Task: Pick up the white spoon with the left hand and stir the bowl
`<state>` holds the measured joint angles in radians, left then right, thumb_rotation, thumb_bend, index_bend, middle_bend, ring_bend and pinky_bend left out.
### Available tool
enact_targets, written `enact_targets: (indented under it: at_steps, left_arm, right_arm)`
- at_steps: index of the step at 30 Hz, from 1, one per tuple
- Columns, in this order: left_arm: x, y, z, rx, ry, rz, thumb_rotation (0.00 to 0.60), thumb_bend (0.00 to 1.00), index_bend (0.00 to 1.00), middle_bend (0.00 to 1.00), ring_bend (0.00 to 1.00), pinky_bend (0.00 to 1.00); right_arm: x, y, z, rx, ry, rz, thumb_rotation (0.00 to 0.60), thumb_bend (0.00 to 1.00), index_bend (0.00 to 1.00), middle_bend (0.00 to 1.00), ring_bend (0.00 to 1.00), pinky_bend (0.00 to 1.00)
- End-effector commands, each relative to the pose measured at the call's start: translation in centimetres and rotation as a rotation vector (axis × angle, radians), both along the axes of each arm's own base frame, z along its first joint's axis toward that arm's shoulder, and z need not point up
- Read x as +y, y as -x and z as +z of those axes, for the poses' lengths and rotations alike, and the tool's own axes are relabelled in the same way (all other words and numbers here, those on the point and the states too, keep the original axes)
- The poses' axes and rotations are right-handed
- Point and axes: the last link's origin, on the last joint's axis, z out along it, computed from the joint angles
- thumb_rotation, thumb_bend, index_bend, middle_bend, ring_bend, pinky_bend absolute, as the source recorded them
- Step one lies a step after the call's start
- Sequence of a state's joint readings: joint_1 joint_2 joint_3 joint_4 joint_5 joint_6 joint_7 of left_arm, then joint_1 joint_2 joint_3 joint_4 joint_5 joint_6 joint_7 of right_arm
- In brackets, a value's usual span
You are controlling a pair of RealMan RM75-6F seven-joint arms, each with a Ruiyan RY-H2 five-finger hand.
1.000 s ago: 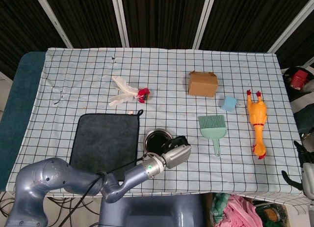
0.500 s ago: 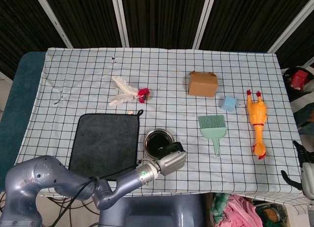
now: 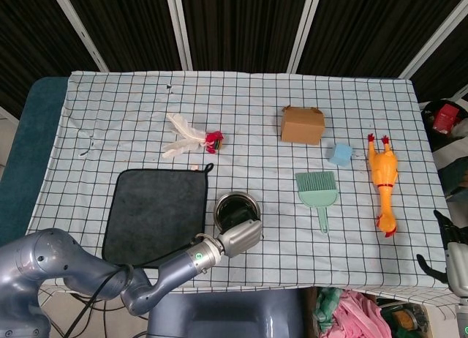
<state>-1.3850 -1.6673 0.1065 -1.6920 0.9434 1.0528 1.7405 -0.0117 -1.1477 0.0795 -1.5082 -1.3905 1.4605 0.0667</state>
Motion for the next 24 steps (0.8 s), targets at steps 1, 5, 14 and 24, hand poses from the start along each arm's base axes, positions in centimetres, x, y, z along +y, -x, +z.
enact_targets:
  at_steps: [1, 5, 14, 24]
  left_arm:
    - [0.3, 0.5, 0.1, 0.014, -0.014, 0.012, 0.600, 0.52, 0.77, 0.99, 0.92, 0.87]
    - [0.7, 0.6, 0.1, 0.014, -0.025, 0.020, 0.600, 0.52, 0.77, 0.99, 0.92, 0.87]
    - [1.7, 0.7, 0.1, 0.019, -0.051, 0.035, 0.600, 0.52, 0.77, 0.99, 0.92, 0.87]
    - [3.6, -0.1, -0.4, 0.012, -0.104, 0.044, 0.600, 0.52, 0.77, 0.99, 0.92, 0.87]
  right_arm:
    - [0.0, 0.0, 0.0, 0.000, 0.000, 0.000, 0.600, 0.22, 0.00, 0.11, 0.18, 0.26]
    - [0.0, 0.0, 0.0, 0.001, 0.002, 0.000, 0.600, 0.22, 0.00, 0.11, 0.18, 0.26]
    - [0.0, 0.1, -0.1, 0.000, -0.002, -0.003, 0.600, 0.22, 0.00, 0.11, 0.18, 0.26]
    - [0.0, 0.1, 0.0, -0.001, 0.004, -0.006, 0.600, 0.22, 0.00, 0.11, 0.18, 0.26]
